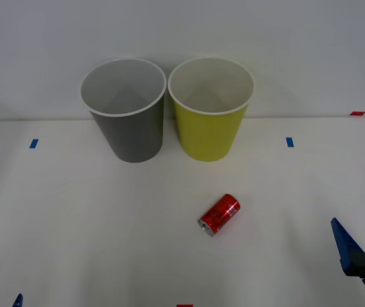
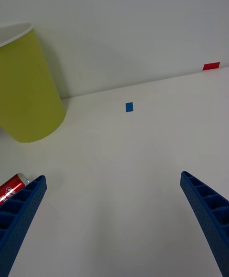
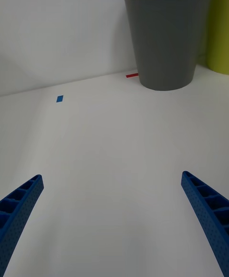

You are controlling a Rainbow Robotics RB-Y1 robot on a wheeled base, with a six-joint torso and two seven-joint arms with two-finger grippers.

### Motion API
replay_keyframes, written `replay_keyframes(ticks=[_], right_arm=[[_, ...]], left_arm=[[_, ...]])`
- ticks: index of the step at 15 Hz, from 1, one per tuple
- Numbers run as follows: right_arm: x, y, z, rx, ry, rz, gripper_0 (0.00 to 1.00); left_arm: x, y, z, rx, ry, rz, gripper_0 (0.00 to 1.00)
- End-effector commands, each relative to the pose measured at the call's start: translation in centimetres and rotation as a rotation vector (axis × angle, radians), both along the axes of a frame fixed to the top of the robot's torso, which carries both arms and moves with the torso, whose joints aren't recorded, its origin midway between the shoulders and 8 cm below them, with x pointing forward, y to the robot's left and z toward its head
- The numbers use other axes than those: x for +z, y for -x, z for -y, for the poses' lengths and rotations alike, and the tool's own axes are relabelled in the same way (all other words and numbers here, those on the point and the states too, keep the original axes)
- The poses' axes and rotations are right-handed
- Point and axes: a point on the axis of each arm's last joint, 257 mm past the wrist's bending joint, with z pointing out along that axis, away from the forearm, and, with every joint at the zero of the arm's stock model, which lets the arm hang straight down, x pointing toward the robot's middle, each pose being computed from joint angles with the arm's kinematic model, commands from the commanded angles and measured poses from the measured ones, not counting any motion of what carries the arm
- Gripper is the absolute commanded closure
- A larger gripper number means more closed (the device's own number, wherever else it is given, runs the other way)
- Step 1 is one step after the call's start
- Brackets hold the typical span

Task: Put cans in the gray bin and PET bottles in the light green bin.

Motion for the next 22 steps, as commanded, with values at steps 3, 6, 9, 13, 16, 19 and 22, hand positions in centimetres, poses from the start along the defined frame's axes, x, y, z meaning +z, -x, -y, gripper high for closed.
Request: replay_keyframes(ticks=[3,6,9,13,16,19,22], right_arm=[[-0.7,-0.2,0.5,-0.046,0.025,-0.170,0.07],[-3.8,0.6,2.7,-0.168,0.036,-0.359,0.11],[-4.3,-0.6,2.5,-0.240,-0.077,-0.406,0.17],[-5.3,-1.2,2.7,-0.349,-0.195,-0.518,0.21],[-5.8,-1.1,2.5,-0.402,-0.249,-0.627,0.22],[-5.9,-0.8,1.0,-0.424,-0.347,-0.718,0.22],[-4.8,-1.4,-2.5,-0.358,-0.431,-0.798,0.22]], left_arm=[[0.0,0.0,0.0,0.000,0.000,0.000,0.00],[0.0,0.0,0.0,0.000,0.000,0.000,0.00],[0.0,0.0,0.0,0.000,0.000,0.000,0.00],[0.0,0.0,0.0,0.000,0.000,0.000,0.00],[0.0,0.0,0.0,0.000,0.000,0.000,0.00],[0.0,0.0,0.0,0.000,0.000,0.000,0.00],[0.0,0.0,0.0,0.000,0.000,0.000,0.00]])
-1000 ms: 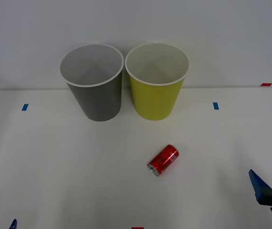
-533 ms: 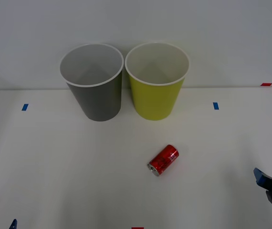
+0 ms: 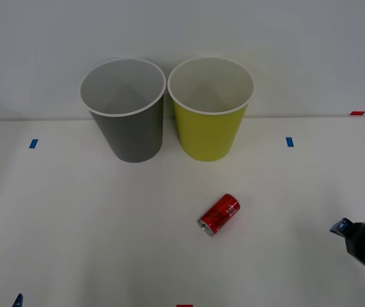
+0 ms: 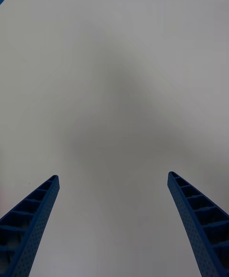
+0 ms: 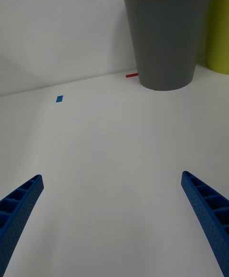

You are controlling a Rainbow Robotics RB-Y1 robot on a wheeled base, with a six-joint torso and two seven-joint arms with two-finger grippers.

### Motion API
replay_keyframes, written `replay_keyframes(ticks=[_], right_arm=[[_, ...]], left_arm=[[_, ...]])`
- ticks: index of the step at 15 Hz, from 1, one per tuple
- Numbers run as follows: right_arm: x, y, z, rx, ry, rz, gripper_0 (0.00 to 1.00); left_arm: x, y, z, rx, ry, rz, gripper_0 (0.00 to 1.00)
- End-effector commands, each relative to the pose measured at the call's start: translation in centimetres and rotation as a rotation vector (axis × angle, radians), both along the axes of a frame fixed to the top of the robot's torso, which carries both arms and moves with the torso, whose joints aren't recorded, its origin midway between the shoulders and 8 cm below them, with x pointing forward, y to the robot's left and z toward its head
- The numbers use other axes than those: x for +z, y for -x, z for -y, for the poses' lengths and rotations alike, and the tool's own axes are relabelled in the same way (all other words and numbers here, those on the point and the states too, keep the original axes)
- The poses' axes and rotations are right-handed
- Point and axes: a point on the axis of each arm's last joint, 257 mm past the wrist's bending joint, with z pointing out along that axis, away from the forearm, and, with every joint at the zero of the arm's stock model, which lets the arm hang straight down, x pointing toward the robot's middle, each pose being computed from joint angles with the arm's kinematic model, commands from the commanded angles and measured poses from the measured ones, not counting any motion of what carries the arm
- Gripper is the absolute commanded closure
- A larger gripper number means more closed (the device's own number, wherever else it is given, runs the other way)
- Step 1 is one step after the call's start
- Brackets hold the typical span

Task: Put cans in the gray bin and PET bottles in the light green bin.

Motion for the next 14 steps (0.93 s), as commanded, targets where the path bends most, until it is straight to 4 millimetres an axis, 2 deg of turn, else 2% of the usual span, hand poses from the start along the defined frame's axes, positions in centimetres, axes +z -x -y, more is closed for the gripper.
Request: replay_keyframes(ticks=[1,3,8,11,14], right_arm=[[1.6,-0.7,-3.7,0.039,-0.119,-0.038,0.21],[3.3,-1.5,-6.5,0.113,-0.185,-0.033,0.21],[5.8,-2.0,-9.8,0.248,-0.170,-0.085,0.22],[6.1,-3.8,-11.4,0.278,-0.212,-0.137,0.22],[5.1,-5.4,-12.4,0.281,-0.193,-0.186,0.22]], left_arm=[[0.0,0.0,0.0,0.000,0.000,0.000,0.00],[0.0,0.0,0.0,0.000,0.000,0.000,0.00],[0.0,0.0,0.0,0.000,0.000,0.000,0.00],[0.0,0.0,0.0,0.000,0.000,0.000,0.00],[0.0,0.0,0.0,0.000,0.000,0.000,0.00]])
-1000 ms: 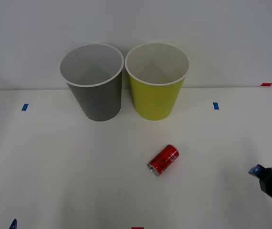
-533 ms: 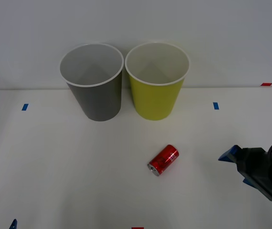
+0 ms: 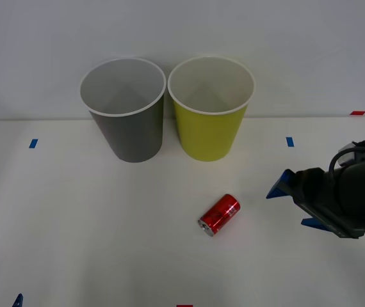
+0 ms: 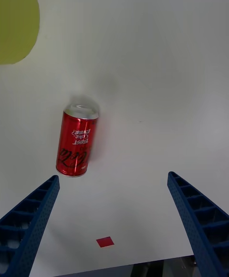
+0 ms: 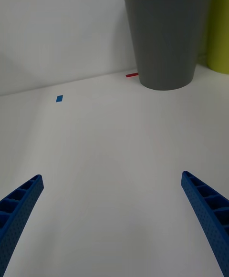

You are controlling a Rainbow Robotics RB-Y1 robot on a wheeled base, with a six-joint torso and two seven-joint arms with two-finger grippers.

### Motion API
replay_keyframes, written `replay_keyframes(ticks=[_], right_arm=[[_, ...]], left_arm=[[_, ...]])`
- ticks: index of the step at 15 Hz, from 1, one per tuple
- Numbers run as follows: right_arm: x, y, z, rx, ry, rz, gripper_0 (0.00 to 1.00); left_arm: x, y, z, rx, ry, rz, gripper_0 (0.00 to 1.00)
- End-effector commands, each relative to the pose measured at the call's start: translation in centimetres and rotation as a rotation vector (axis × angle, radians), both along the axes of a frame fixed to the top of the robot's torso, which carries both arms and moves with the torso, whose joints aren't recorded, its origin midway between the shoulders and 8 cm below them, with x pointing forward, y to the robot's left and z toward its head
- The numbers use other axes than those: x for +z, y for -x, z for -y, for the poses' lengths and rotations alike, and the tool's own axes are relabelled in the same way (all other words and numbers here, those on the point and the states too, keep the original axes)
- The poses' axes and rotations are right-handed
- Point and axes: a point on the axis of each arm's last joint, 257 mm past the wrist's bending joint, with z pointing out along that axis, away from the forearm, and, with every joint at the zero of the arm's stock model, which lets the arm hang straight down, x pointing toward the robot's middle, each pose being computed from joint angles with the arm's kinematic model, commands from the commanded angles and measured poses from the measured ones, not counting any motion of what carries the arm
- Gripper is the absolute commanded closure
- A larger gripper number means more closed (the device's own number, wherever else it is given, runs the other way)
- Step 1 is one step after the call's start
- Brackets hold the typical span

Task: Put cans in the gray bin and PET bottles in the light green bin.

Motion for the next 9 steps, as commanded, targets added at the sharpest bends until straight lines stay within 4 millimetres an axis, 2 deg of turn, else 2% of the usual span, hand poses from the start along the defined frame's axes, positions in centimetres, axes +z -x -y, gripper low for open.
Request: replay_keyframes(ticks=[1,4,9], right_arm=[[-0.8,-1.3,-1.2,0.011,0.023,-0.041,0.22],[-1.6,-2.0,-3.4,-0.026,0.048,-0.073,0.22],[-3.5,-3.2,-5.6,-0.007,0.107,-0.137,0.22]], left_arm=[[0.0,0.0,0.0,0.000,0.000,0.000,0.00],[0.0,0.0,0.0,0.000,0.000,0.000,0.00],[0.0,0.0,0.0,0.000,0.000,0.000,0.00]])
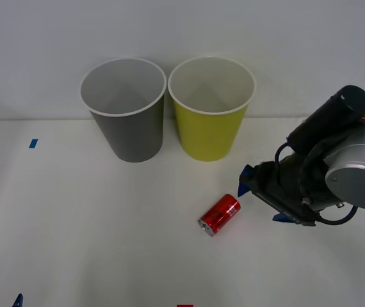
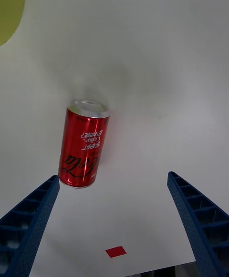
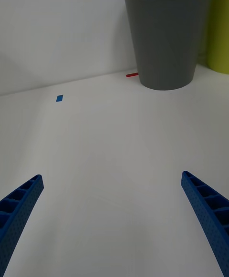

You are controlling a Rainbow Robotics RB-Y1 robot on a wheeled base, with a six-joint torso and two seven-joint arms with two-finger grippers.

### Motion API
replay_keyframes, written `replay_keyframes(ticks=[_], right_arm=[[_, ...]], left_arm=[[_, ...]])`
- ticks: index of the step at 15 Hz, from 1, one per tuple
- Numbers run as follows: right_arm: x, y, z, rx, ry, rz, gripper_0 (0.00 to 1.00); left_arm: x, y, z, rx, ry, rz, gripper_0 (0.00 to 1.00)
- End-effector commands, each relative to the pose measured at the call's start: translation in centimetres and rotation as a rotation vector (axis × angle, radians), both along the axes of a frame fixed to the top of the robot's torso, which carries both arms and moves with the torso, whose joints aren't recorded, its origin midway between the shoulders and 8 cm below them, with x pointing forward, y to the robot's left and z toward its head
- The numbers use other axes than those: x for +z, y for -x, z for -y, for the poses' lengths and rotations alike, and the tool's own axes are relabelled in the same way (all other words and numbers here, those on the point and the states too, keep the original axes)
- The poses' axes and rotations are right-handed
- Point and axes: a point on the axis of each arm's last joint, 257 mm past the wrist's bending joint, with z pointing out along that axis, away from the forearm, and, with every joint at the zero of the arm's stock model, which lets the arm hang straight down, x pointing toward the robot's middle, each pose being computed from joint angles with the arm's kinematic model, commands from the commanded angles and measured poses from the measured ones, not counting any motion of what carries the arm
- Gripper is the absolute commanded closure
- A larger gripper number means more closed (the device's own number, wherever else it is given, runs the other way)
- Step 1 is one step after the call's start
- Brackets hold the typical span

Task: Put cans in the gray bin and PET bottles in the light green bin.

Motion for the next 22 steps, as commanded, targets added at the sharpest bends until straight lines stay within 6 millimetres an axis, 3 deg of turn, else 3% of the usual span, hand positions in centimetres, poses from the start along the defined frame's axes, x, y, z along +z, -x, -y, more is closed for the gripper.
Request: replay_keyframes(ticks=[1,4,8,18,22], right_arm=[[-1.2,-1.2,-1.5,0.005,0.043,-0.039,0.22],[-2.4,-2.3,-3.3,-0.010,0.034,-0.067,0.22],[-4.5,-3.3,-4.2,-0.019,0.050,-0.069,0.22],[-7.8,-5.1,-5.1,-0.126,0.005,-0.150,0.22],[-8.7,-5.0,-5.3,-0.121,0.016,-0.148,0.22]], left_arm=[[0.0,0.0,0.0,0.000,0.000,0.000,0.00],[0.0,0.0,0.0,0.000,0.000,0.000,0.00],[0.0,0.0,0.0,0.000,0.000,0.000,0.00],[0.0,0.0,0.0,0.000,0.000,0.000,0.00],[0.0,0.0,0.0,0.000,0.000,0.000,0.00]])
